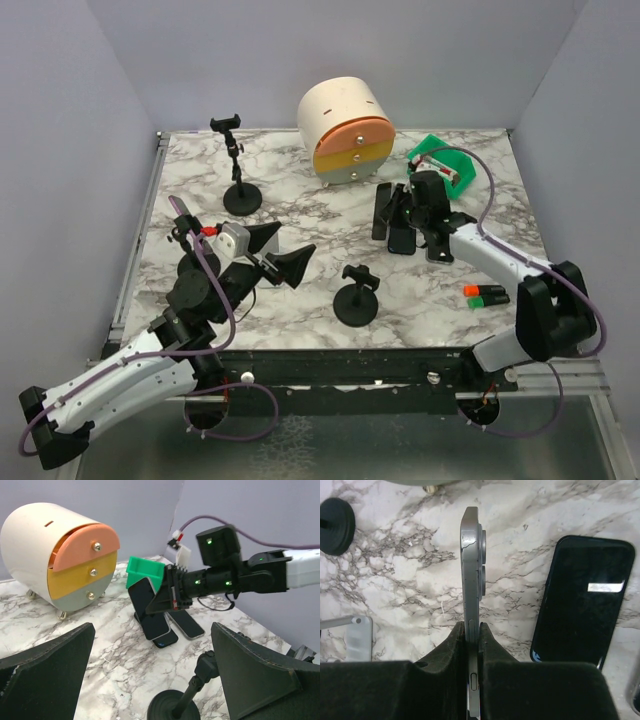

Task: Remove the phone from the phone stand
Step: Place the phone at the center of the board.

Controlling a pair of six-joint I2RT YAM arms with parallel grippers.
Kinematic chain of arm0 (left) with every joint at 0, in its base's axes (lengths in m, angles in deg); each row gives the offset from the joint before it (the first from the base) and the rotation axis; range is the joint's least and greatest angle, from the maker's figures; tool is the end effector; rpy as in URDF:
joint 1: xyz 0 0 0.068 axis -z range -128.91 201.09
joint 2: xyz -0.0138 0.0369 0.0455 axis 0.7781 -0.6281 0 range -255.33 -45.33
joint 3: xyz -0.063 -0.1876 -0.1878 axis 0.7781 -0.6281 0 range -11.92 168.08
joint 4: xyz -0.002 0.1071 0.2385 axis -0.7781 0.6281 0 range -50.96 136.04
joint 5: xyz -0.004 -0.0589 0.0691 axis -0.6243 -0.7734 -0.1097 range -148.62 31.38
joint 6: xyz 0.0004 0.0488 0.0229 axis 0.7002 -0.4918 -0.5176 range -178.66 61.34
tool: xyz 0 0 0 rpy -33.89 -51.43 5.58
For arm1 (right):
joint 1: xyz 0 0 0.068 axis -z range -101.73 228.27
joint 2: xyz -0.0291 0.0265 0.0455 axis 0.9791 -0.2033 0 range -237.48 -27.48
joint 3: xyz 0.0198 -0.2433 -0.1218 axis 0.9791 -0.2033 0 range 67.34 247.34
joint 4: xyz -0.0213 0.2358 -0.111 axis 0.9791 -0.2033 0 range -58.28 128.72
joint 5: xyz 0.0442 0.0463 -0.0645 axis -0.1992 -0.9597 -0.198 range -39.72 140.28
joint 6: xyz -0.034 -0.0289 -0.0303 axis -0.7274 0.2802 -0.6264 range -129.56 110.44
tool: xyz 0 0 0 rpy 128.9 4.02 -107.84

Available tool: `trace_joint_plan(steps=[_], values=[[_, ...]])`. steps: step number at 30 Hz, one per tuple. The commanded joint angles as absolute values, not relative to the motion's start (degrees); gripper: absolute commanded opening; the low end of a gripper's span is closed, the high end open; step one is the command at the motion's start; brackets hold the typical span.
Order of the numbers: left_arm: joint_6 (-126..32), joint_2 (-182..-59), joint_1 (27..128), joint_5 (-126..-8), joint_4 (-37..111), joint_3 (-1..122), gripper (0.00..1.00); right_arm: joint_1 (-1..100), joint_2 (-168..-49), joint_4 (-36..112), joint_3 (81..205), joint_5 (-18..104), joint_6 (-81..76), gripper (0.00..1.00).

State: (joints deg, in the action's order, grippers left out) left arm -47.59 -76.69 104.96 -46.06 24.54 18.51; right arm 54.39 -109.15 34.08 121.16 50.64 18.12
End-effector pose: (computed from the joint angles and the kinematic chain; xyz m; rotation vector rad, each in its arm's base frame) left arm 0.0924 -0.1135 0.3323 0.3220 1.3475 -0.8084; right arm 0.2917 0.1289 0.2544 0.0761 2.1816 0.5147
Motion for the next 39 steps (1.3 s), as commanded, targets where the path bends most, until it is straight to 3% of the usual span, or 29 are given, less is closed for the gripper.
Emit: trace_joint_plan(steps=[1,16,19,26,32,39], values=[[-47.51,-75.53,105.05,-45.28,26.60,18.80,0.99,54.87,-116.58,41.17,124.88,43.55,20.69,0.00],[-47.90,-74.99,105.05,-45.88,27.09,18.77,0.99,56.87,-132.13,46.50,126.65,34.55,27.25,0.02],[-48.02,-75.03,105.05,-45.88,27.22,18.88,0.99,57.69,-133.69,44.32,127.41,34.49,27.15,0.06],[-48.03,-75.30,105.05,-45.94,27.35,18.92,0.99,59.81,-134.95,39.78,127.27,35.70,25.50,0.27],[-47.77,-75.57,105.05,-46.12,27.35,18.92,0.99,60.60,-134.82,38.81,126.79,35.96,24.77,0.32],[-47.77,-75.96,105.05,-46.39,27.36,18.97,0.99,60.61,-133.42,35.95,126.53,37.88,23.47,0.45]])
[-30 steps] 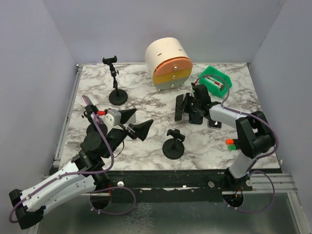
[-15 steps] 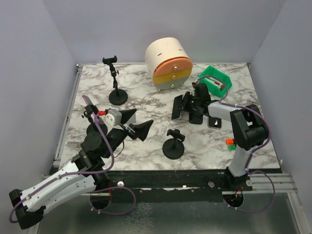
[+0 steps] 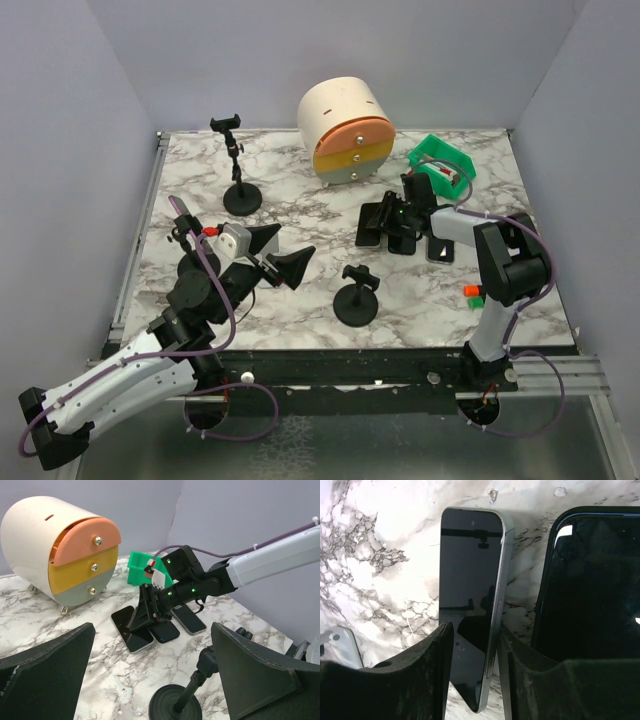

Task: Remove the phone from the phone stand
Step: Place the phone at the center of the board.

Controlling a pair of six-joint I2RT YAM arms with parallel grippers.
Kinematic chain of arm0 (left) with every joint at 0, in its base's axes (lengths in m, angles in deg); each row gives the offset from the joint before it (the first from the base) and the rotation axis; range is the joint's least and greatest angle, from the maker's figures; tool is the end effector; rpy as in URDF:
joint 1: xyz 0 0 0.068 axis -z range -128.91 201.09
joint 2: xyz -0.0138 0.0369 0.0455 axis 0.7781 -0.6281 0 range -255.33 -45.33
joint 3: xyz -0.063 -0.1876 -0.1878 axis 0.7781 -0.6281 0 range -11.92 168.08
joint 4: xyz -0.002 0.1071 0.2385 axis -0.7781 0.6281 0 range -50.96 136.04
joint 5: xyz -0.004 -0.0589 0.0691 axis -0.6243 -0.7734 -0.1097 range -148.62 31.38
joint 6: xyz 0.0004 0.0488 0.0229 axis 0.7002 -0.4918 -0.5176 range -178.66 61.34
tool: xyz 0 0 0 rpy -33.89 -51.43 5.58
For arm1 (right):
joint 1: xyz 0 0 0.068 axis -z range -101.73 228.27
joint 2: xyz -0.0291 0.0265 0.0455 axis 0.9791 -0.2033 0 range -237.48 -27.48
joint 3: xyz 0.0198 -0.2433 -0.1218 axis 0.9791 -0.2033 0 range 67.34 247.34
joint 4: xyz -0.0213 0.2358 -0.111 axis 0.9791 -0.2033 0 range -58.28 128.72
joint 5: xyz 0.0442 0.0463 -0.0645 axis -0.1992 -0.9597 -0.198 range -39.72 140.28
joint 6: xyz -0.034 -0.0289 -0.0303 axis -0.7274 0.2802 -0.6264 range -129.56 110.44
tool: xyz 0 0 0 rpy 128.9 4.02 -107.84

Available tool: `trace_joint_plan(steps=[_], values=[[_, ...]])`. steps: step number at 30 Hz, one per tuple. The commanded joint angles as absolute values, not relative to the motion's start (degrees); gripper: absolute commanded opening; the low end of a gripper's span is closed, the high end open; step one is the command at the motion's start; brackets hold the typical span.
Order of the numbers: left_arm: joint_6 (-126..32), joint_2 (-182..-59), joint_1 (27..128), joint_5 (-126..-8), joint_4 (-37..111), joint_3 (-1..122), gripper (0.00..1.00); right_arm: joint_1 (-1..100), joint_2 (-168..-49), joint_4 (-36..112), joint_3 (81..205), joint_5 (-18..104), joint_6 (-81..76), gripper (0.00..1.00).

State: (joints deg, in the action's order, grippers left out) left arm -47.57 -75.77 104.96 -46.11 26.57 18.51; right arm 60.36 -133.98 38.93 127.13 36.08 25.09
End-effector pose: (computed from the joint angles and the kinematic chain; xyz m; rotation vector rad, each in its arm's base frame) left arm 0.0909 -0.1114 0.3306 0.3306 1.3651 -0.8019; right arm 0.3602 0.1256 0.1506 0.2384 2.4641 0.7128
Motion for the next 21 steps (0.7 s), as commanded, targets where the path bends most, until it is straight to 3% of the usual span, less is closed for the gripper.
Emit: trace_joint_plan(steps=[1,21], values=[[-47.69,-76.01,105.05,-46.52,27.35,19.00,0.99,60.61,-133.24,35.40,126.54,38.13,23.29,0.46],[-47.48,-75.89,105.05,-47.75,27.49,19.28,0.99,60.61,-121.90,30.12,124.40,42.05,22.52,0.55]])
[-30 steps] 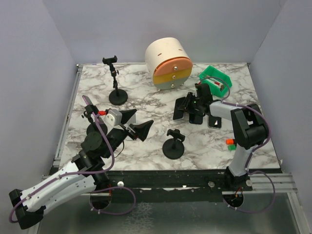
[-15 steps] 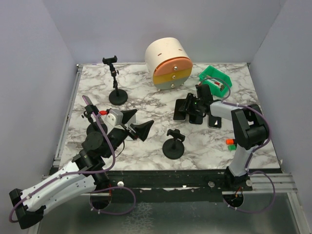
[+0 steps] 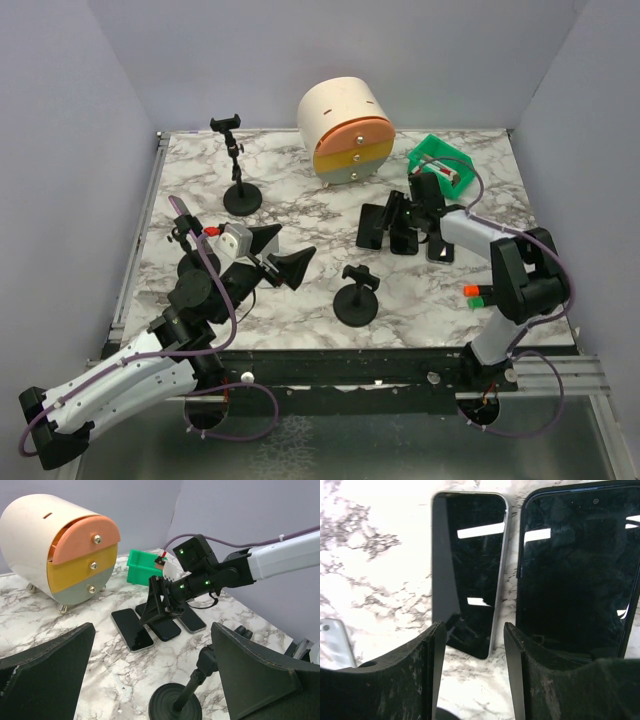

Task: Remove the phone from the phone stand
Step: Place the phone at the center of the board, then pick up the phone stand at the center of the board.

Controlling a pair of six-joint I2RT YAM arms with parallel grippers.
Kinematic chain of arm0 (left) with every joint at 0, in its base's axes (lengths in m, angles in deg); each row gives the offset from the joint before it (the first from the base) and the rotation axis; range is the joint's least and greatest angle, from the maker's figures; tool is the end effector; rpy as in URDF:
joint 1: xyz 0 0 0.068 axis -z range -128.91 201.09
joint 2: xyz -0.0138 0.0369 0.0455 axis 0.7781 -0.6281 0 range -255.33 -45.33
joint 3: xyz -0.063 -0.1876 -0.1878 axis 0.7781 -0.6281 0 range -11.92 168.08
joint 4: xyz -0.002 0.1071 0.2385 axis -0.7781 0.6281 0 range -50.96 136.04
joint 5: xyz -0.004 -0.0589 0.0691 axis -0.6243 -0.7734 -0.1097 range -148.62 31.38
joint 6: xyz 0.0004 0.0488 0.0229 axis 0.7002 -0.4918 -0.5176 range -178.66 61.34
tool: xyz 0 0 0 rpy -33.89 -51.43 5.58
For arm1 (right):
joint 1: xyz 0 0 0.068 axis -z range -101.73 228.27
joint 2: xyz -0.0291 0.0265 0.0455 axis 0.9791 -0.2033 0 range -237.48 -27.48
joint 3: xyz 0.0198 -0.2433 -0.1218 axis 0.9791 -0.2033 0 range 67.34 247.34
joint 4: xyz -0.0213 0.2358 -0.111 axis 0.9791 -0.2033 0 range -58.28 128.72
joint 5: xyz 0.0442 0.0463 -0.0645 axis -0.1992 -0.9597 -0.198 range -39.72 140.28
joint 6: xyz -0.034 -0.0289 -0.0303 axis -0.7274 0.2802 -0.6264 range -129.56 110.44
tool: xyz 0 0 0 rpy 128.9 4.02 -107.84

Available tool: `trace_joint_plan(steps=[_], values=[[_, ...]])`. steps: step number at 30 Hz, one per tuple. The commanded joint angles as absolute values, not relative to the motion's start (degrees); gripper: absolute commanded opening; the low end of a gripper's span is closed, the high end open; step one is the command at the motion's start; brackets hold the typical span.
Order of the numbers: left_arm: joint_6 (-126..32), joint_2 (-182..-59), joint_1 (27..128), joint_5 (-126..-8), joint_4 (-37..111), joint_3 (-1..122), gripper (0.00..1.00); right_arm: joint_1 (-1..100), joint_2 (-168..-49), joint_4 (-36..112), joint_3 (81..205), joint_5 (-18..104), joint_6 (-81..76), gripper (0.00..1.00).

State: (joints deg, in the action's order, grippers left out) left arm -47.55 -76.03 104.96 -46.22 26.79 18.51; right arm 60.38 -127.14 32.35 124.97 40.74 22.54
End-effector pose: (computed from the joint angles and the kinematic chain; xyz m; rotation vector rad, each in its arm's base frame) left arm 0.0915 -0.1123 0.3296 0.3355 1.3724 -0.8004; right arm 0.3398 0.1159 0.1726 0.2295 2.4785 0.5874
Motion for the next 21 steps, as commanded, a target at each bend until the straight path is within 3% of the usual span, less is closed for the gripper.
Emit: trace_joint_plan(steps=[1,7,16,21], values=[[-47.43,-75.86,105.05,-47.79,27.52,19.23,0.99,60.61,-120.14,29.78,124.58,41.94,22.56,0.55],[-47.84,-75.80,105.05,-48.09,27.49,19.04,0.99,60.61,-101.54,31.19,119.35,42.32,21.03,0.54],[-44.09,-80.29,105.05,-49.66,27.97,22.32,0.99,60.43,-65.56,41.23,93.69,31.30,18.03,0.48],[-47.97,-82.52,105.05,-50.21,29.77,25.83,0.99,60.29,-48.01,38.82,81.73,32.46,16.06,0.49]])
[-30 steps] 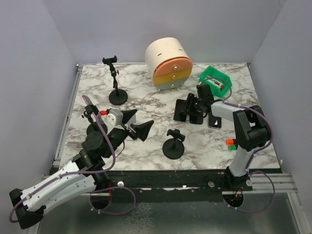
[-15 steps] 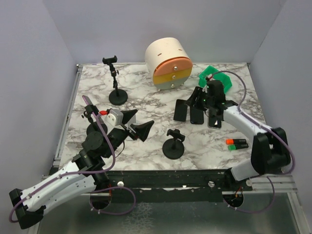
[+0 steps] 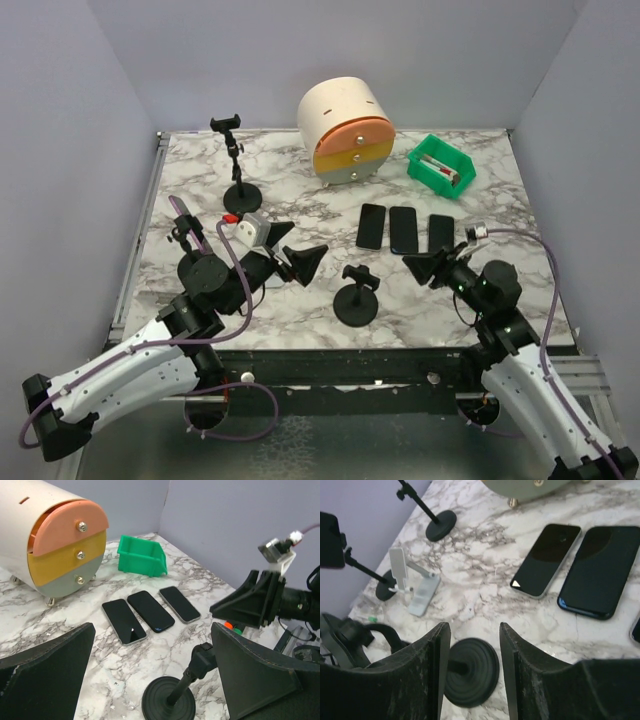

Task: Remove the phone from the phone stand
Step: Pick up the phone stand at the center of the board.

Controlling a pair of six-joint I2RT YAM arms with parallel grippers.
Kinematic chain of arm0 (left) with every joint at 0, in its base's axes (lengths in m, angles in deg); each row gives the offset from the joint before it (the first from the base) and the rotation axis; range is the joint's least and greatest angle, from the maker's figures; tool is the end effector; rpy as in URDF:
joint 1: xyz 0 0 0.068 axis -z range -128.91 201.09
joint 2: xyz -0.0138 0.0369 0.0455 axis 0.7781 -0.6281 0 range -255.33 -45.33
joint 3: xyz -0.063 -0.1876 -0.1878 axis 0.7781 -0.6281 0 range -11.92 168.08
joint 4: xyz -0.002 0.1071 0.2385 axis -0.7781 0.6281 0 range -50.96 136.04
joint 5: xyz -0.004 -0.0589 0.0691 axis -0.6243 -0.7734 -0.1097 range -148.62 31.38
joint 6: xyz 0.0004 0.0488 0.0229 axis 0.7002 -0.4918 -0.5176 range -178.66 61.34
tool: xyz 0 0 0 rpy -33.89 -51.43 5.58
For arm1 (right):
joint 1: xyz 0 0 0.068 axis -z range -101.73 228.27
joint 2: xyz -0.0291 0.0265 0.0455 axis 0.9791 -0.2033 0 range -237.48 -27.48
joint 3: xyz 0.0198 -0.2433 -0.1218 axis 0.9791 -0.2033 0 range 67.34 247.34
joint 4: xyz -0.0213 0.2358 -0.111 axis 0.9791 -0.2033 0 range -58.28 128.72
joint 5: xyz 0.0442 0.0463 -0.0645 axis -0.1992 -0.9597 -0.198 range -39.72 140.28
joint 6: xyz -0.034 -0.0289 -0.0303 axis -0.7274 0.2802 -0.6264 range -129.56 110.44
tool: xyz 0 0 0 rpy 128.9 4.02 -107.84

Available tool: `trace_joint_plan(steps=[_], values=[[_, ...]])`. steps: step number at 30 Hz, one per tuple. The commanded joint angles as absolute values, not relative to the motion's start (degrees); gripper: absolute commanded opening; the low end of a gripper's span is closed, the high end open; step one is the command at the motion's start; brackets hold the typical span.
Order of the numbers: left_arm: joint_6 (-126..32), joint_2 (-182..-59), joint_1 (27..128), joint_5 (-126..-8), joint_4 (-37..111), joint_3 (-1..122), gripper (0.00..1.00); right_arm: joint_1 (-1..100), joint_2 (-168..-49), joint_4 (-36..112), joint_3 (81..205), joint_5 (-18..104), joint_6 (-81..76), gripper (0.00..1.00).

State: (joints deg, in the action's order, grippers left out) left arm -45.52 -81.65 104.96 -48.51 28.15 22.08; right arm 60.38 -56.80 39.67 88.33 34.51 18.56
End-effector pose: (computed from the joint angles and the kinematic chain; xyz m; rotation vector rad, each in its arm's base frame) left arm 0.1007 -0.1274 0.3361 0.3697 1.4301 -0.8343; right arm 0.1382 0.0548 0.2527 -0.0562 1.7645 0.8253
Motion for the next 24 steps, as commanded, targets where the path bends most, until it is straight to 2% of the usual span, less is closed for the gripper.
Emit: trace_joint_plan(steps=[1,3,8,9,11,13,17,24], values=[[-48.96,-82.48,105.05,-49.86,30.08,25.94,0.99,60.01,-45.87,39.22,80.24,31.99,16.22,0.51],[-50.63,-81.88,105.05,-48.62,30.01,25.60,0.99,59.84,-45.00,40.14,78.37,32.36,16.17,0.56],[-52.23,-80.42,105.05,-46.49,27.07,25.31,0.99,58.50,-52.17,45.31,78.20,29.64,15.58,0.64],[-52.83,-80.46,105.05,-46.38,27.41,25.83,0.99,57.75,-53.51,46.90,78.05,28.81,15.83,0.69],[-54.40,-80.54,105.05,-45.61,28.30,26.76,0.99,55.33,-56.67,48.72,77.91,29.07,16.35,0.87],[-55.71,-80.56,105.05,-44.71,28.58,27.23,0.99,51.84,-59.68,49.64,78.48,30.70,15.81,0.96],[-56.83,-80.06,105.05,-44.57,28.13,27.09,0.99,41.82,-62.52,52.84,78.55,39.54,13.47,0.99],[-56.73,-76.34,105.05,-44.16,28.31,23.81,0.99,28.77,-72.55,66.24,75.66,50.55,9.61,0.92]])
